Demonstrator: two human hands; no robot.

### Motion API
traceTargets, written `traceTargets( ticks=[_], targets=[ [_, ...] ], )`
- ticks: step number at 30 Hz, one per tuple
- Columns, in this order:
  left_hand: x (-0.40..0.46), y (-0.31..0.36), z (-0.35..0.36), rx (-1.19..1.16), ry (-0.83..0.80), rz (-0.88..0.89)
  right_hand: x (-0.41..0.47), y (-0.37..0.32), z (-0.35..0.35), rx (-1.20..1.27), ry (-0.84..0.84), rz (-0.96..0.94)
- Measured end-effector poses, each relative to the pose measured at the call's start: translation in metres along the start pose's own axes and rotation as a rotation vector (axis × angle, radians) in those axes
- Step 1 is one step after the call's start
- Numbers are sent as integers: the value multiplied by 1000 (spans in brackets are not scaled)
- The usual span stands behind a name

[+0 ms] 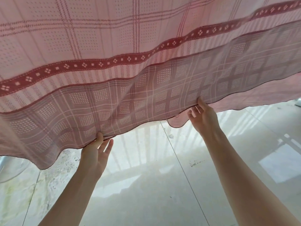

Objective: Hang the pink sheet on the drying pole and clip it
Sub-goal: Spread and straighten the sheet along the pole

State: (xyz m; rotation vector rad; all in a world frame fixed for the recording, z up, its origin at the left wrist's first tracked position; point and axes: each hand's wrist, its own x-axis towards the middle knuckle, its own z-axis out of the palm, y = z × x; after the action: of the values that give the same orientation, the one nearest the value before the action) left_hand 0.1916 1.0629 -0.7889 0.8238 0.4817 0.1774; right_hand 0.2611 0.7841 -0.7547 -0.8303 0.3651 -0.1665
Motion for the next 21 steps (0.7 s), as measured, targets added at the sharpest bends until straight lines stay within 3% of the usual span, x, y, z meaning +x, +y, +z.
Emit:
traceTargets(
  ticks=[7,18,21],
  targets=[
    [1,-8,10,44,-23,-42,17,33,-33,20,55,-56],
    [11,5,16,53,39,-38,18,61,-24,354,4,157],
    [12,9,11,55,43,-38,12,52,-4,412,-118,208]
  ],
)
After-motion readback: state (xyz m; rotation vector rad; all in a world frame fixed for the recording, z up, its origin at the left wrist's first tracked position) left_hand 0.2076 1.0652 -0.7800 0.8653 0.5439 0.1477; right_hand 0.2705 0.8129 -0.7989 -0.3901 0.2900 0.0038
